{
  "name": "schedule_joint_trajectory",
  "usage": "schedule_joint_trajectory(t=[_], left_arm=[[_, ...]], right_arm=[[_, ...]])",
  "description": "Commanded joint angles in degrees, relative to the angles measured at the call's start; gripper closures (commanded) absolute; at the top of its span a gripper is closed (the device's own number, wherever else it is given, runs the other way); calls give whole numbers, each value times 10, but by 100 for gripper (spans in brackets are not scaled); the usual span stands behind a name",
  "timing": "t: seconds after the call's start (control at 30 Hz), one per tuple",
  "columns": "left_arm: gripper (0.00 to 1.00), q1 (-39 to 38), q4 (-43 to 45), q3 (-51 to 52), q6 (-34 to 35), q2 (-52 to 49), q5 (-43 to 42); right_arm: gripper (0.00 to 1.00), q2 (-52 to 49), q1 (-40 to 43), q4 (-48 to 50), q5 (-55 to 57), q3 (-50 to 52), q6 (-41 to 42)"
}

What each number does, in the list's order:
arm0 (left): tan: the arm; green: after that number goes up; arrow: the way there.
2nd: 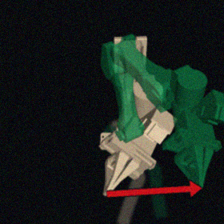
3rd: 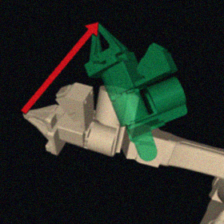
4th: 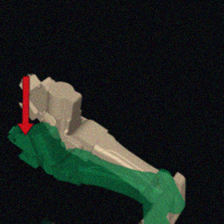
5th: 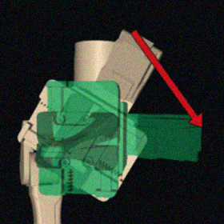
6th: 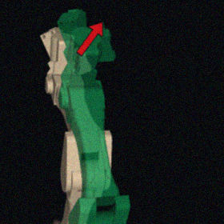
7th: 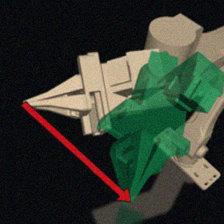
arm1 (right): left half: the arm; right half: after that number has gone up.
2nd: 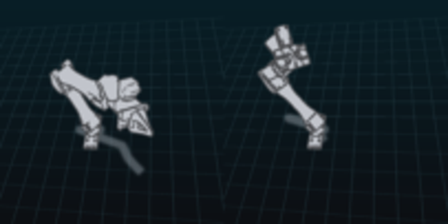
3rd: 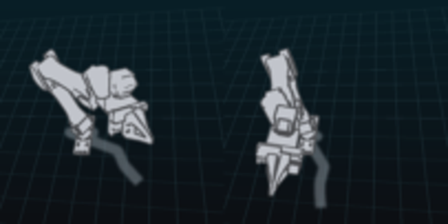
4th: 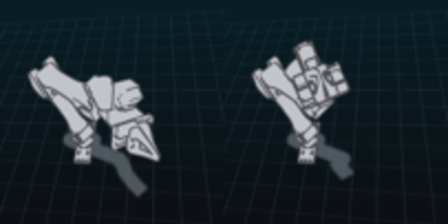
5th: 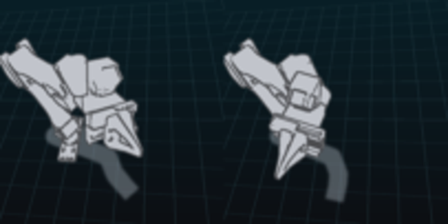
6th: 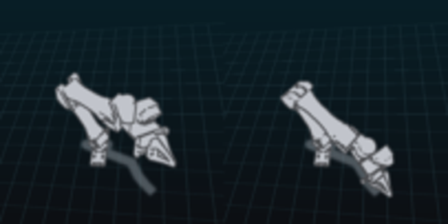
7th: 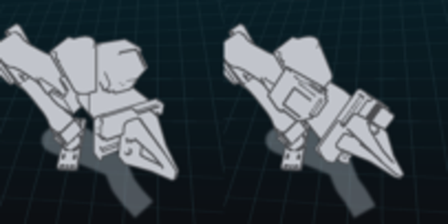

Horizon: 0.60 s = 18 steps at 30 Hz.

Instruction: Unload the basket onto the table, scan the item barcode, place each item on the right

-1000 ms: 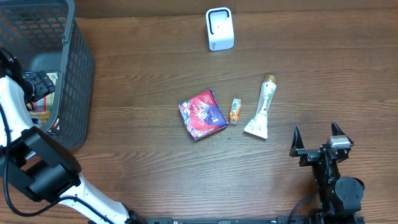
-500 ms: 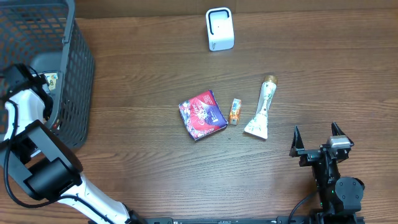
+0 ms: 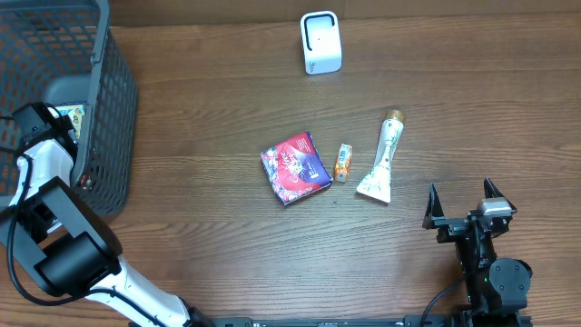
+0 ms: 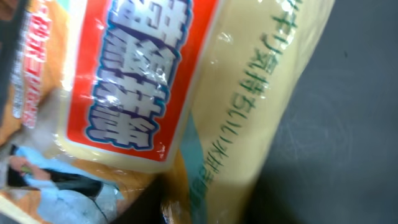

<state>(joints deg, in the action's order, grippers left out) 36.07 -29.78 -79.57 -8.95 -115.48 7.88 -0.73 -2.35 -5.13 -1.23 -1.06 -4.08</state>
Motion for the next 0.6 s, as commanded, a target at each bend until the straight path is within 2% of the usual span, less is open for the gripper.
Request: schedule_joint_trajectory(t=[0.0, 0.33, 0.47, 0.57], left_arm=[[94, 0, -24, 27, -7, -15, 15], [96, -6, -88, 13, 9, -6, -11], [96, -9, -104, -18, 8, 21, -116], [96, -9, -111, -40, 13, 51, -232]], right_arm=[[0, 6, -1, 3, 3, 6, -1], [0, 6, -1, 3, 3, 6, -1], [0, 6, -1, 3, 3, 6, -1], [0, 6, -1, 3, 3, 6, -1]])
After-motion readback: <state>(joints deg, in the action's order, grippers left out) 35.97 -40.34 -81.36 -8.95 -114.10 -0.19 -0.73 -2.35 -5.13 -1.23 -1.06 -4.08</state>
